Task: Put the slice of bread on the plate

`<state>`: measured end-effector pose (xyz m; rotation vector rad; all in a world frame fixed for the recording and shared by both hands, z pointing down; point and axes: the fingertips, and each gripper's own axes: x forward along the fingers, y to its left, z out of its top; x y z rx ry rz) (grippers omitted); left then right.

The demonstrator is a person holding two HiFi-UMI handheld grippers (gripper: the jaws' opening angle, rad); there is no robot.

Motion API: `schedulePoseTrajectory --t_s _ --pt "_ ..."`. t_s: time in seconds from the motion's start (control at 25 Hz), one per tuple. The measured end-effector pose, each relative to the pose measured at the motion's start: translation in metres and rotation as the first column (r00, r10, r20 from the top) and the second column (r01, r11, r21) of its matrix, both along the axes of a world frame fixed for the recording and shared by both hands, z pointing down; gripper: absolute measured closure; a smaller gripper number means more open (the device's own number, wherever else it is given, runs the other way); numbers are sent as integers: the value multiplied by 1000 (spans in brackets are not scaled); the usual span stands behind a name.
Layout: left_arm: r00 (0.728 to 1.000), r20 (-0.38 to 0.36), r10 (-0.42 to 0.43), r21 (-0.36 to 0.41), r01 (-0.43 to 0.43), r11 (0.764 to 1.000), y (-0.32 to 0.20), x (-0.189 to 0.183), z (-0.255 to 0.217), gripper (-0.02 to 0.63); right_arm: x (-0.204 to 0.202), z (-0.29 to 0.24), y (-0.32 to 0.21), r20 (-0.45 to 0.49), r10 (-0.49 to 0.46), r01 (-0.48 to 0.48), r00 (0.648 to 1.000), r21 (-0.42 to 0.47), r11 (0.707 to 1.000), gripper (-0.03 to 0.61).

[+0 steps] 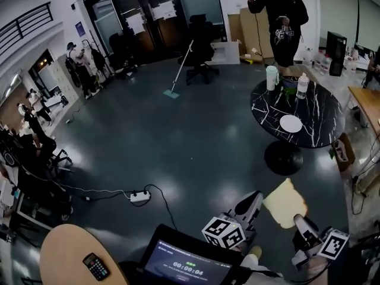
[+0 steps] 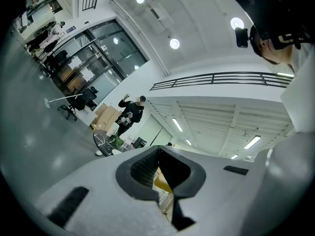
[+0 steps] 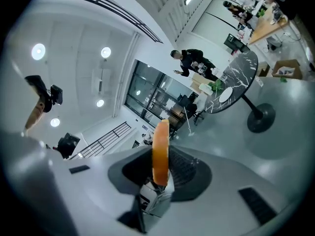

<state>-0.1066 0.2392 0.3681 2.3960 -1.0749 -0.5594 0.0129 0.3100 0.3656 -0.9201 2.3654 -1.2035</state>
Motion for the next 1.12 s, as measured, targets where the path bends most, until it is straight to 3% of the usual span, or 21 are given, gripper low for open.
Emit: schedulePoseTrajectory --t_s 0.24,0.52,0.88,1.12 --pt "1000 8 1 -24 -1 1000 -46 32 19 606 35 7 -50 -7 2 -2 1000 -14 1000 488" --pt "1000 17 10 -2 -10 1000 -96 63 14 606 70 7 -97 -10 24 -24 1000 -7 1000 488" --pt "999 40 -14 -46 16 999 -125 66 29 606 94 23 -133 -10 47 -48 999 -39 998 488" --pt "1000 30 6 -65 -4 998 -177 74 44 606 97 37 -185 -5 43 -43 999 -62 997 488"
